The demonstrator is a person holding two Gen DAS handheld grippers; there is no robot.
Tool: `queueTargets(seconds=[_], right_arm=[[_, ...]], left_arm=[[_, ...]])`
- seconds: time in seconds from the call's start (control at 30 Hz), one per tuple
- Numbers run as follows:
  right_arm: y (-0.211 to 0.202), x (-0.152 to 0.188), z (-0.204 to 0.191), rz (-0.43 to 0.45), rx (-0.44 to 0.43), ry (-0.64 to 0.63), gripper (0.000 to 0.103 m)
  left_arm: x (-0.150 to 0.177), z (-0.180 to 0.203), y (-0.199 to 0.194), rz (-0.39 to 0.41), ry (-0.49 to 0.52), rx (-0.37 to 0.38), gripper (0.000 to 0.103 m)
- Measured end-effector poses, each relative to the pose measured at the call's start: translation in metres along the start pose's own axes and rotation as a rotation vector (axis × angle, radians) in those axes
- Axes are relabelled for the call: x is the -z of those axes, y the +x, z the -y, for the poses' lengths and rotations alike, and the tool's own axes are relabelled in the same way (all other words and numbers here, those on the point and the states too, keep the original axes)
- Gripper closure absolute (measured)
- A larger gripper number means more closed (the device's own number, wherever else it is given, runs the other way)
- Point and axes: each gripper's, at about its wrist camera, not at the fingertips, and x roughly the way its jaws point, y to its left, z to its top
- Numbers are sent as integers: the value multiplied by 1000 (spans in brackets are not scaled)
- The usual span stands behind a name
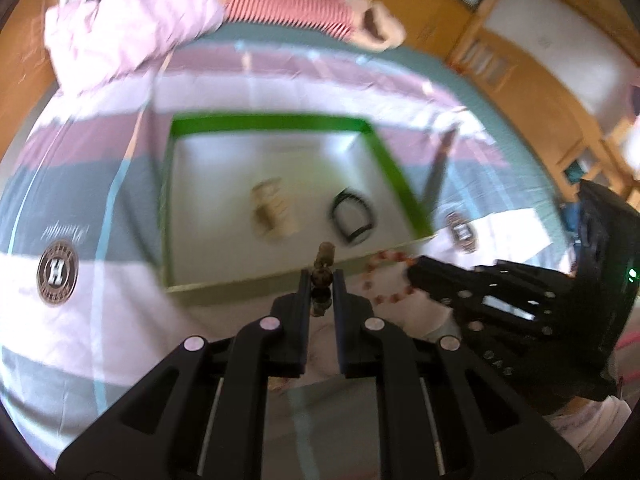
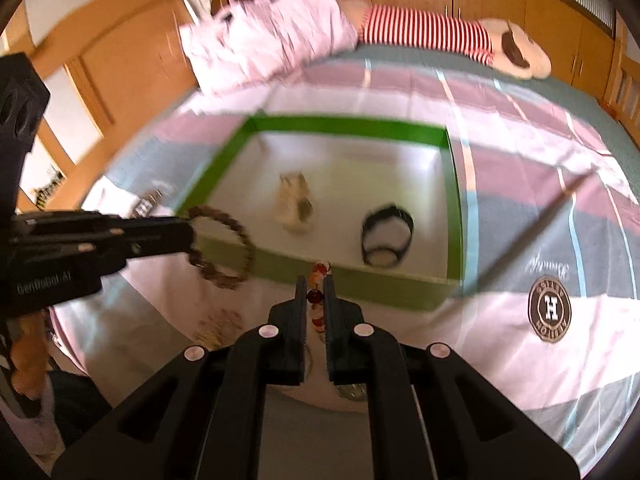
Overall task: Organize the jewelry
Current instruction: 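Carry both bead bracelets into the green box and open both tools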
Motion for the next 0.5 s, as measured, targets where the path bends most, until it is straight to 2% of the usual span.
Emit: queueTargets(seconds=[0.1, 0.17, 0.3, 0.37, 0.5], right_arm=[[-9, -14, 5, 58, 13, 18, 95], [-8, -25, 5, 77, 19, 20, 95], [1, -40, 12, 89, 16, 55, 95], [12, -46, 13, 83, 21, 71, 95], [32, -52, 16, 71, 40, 100, 95]], left_arm=[[-9, 5, -2, 30, 6, 19, 92], [-15, 5, 0, 32, 6, 5, 92], [-29, -10, 9, 47, -34, -52, 92], [-36, -19, 12, 69, -61, -100, 92], [-43, -33, 6, 137, -128, -137, 92]])
